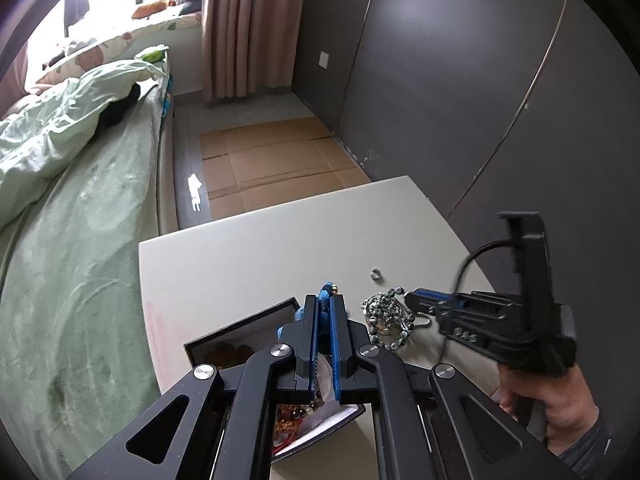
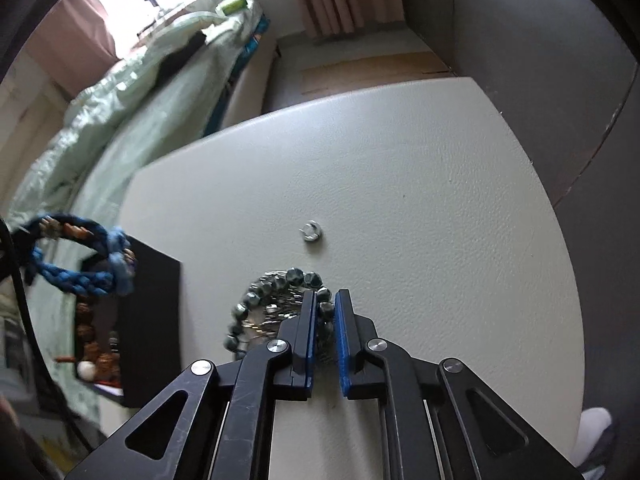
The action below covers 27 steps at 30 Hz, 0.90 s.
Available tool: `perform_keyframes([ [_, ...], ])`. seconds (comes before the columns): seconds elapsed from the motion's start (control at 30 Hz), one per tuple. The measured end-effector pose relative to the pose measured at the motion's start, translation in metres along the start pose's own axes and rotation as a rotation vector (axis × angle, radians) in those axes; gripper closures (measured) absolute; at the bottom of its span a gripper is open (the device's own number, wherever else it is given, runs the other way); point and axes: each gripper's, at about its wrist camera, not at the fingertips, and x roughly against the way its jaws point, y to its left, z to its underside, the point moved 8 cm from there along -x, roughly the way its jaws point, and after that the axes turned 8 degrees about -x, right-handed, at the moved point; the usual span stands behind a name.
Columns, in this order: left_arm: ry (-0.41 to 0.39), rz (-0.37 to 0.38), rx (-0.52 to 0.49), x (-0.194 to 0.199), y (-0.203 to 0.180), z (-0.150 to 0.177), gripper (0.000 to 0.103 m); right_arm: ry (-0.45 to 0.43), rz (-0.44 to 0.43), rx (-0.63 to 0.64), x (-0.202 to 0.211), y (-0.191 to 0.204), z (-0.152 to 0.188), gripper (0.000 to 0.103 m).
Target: Organize jewelry
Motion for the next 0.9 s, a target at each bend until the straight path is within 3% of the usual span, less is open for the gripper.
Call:
perform_keyframes([
  [0.17,-0.012,-0.012,0.015,0.012,0.004,0.004,0.098,-0.047,-0.118,-0.031,0.027,0.011,0.001,0.093],
  [0.53,-0.013,-0.037,0.057,0.024,0.019,0.017,0.098,-0.155,-0.213,-0.010,0.070,0.047,0.002,0.093],
  [0.9,0.116,-0.035,0.091,0.006,0.032,0.042,0.094,-0.217,-0.316,0.014,0.094,0.101,0.004,0.093],
])
